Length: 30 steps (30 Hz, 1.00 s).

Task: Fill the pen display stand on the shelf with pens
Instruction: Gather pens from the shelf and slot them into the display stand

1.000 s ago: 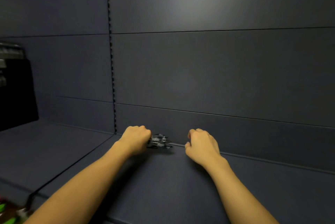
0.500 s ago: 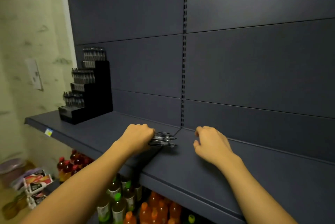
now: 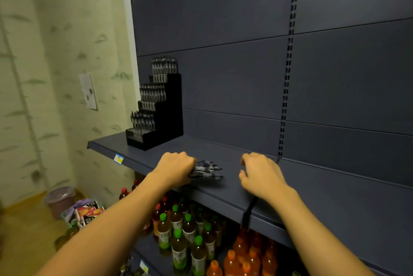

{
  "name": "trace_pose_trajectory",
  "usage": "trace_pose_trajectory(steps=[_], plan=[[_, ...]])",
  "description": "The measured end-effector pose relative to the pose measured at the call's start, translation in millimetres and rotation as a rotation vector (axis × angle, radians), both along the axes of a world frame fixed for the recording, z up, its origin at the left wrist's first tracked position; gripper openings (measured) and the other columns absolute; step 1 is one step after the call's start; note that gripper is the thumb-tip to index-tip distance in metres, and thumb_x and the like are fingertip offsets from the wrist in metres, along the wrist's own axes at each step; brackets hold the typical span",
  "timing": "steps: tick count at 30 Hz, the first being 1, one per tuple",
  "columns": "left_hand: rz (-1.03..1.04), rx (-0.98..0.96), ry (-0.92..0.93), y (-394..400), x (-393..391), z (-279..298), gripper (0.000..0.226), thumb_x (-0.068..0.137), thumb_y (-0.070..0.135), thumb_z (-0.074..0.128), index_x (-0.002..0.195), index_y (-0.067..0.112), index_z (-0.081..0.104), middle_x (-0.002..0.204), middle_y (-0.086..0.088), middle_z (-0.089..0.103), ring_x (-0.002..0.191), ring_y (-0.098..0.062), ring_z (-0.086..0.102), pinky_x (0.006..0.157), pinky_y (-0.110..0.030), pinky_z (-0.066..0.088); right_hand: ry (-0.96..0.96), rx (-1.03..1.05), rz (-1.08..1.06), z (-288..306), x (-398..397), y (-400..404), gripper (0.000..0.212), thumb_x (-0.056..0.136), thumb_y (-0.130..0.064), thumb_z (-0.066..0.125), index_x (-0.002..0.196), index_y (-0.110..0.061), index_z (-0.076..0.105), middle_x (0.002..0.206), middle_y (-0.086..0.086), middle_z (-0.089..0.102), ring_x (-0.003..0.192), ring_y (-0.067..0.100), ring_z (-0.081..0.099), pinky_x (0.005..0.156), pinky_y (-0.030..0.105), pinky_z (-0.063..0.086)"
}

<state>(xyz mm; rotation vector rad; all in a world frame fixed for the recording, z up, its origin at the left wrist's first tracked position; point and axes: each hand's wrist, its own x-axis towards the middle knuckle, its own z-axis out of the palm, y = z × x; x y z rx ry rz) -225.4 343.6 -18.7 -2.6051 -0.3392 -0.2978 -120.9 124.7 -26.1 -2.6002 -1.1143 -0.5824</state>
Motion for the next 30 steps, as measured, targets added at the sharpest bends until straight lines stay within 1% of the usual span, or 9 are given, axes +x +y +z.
trace_pose_trajectory(steps=[6,8,12,14,17,21,24,28,30], plan=[[-0.002,0.016,-0.001,57.8,11.2,-1.8,0.024,0.088,0.025,0.064,0.109,0.016,0.056,0.103,-0.008,0.064,0.087,-0.032,0.063,0.062,-0.037,0.038,-0.024,-0.026,0.018,2.9,10.9,57.3,0.029,0.099,-0.03,0.051,0.123,-0.015,0.057,0.12,0.004,0.062,0.11,0.027,0.06,0.086,0.035,0.046],[0.005,0.023,0.001,77.5,15.5,-1.0,0.025,0.088,0.025,0.064,0.11,0.016,0.055,0.104,-0.008,0.064,0.084,-0.031,0.061,0.062,-0.037,0.039,-0.023,-0.024,0.022,4.1,17.3,79.4,0.029,0.098,-0.03,0.051,0.122,-0.015,0.057,0.119,0.004,0.062,0.109,0.027,0.06,0.085,0.034,0.045],[-0.003,0.008,0.015,116.0,20.8,2.1,0.026,0.088,0.024,0.064,0.111,0.015,0.055,0.101,-0.008,0.062,0.088,-0.032,0.062,0.063,-0.036,0.037,-0.011,-0.021,0.043,6.1,28.1,128.4,0.028,0.098,-0.03,0.052,0.121,-0.014,0.058,0.117,0.005,0.062,0.107,0.028,0.06,0.078,0.033,0.038],[0.002,-0.008,0.012,135.2,21.2,5.7,0.025,0.087,0.023,0.065,0.108,0.014,0.055,0.094,-0.007,0.058,0.08,-0.032,0.058,0.062,-0.035,0.036,0.0,-0.016,0.067,7.4,30.7,153.2,0.027,0.097,-0.029,0.053,0.12,-0.014,0.058,0.117,0.005,0.062,0.105,0.028,0.061,0.076,0.031,0.037],[0.006,-0.02,0.003,163.8,22.1,8.7,0.022,0.086,0.023,0.065,0.102,0.016,0.051,0.089,-0.006,0.053,0.073,-0.029,0.047,0.061,-0.035,0.035,-0.008,-0.011,0.104,11.4,34.2,186.0,0.028,0.097,-0.028,0.053,0.12,-0.013,0.059,0.115,0.006,0.063,0.104,0.028,0.061,0.075,0.031,0.037],[0.021,-0.042,-0.007,199.4,19.5,10.5,0.025,0.085,0.025,0.065,0.105,0.015,0.054,0.091,-0.007,0.054,0.074,-0.028,0.049,0.062,-0.036,0.037,-0.021,-0.006,0.124,19.8,37.2,219.8,0.027,0.098,-0.028,0.052,0.119,-0.012,0.058,0.114,0.006,0.062,0.102,0.028,0.061,0.074,0.031,0.038],[0.021,-0.061,-0.012,225.3,14.8,13.2,0.027,0.084,0.025,0.066,0.107,0.016,0.055,0.086,-0.002,0.046,0.073,-0.026,0.046,0.061,-0.036,0.037,-0.02,-0.008,0.13,24.0,35.1,242.1,0.027,0.098,-0.028,0.052,0.119,-0.012,0.058,0.114,0.006,0.062,0.101,0.028,0.061,0.074,0.032,0.04],[0.003,-0.067,-0.012,260.4,8.0,13.4,0.026,0.083,0.028,0.067,0.096,0.019,0.048,0.084,-0.002,0.048,0.077,-0.03,0.057,0.059,-0.036,0.038,-0.024,-0.002,0.123,24.3,27.5,274.3,0.027,0.099,-0.028,0.052,0.119,-0.012,0.058,0.114,0.007,0.062,0.101,0.029,0.061,0.074,0.031,0.039],[-0.009,-0.071,-0.012,280.7,4.7,12.1,0.027,0.083,0.03,0.068,0.096,0.018,0.047,0.085,-0.004,0.05,0.082,-0.031,0.06,0.059,-0.036,0.037,-0.021,-0.002,0.11,22.7,20.8,293.6,0.026,0.098,-0.028,0.052,0.119,-0.012,0.058,0.114,0.006,0.062,0.101,0.028,0.061,0.074,0.031,0.039]])
